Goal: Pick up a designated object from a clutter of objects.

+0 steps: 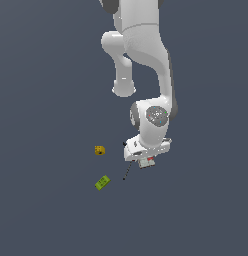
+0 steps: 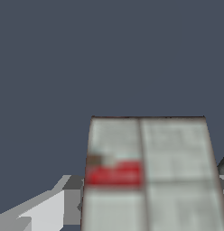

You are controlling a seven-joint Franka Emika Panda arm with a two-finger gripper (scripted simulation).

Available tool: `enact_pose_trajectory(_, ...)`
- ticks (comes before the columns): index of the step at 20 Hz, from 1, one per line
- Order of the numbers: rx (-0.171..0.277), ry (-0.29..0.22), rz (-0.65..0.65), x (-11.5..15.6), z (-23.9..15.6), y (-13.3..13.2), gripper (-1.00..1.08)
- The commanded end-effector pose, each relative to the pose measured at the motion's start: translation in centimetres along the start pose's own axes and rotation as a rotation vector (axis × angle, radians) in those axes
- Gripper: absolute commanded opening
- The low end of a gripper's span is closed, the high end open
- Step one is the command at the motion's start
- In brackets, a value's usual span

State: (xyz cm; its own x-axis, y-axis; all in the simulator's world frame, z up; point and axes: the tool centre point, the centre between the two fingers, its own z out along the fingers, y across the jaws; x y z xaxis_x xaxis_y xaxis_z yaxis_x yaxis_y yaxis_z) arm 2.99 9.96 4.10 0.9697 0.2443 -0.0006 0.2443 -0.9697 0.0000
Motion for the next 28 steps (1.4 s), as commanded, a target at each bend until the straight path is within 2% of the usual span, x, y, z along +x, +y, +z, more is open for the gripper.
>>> enact_pose_trajectory(1, 0.000, 0.001, 0.001, -0.5, -0.9, 0.6, -1.00)
enact_pose_trajectory(11, -0.001, 0.001, 0.000, -4.2, -7.2, 4.7, -1.00)
enact_pose_trajectory(28, 0.004, 0.002, 0.000, -12.6, -22.4, 14.4, -1.00)
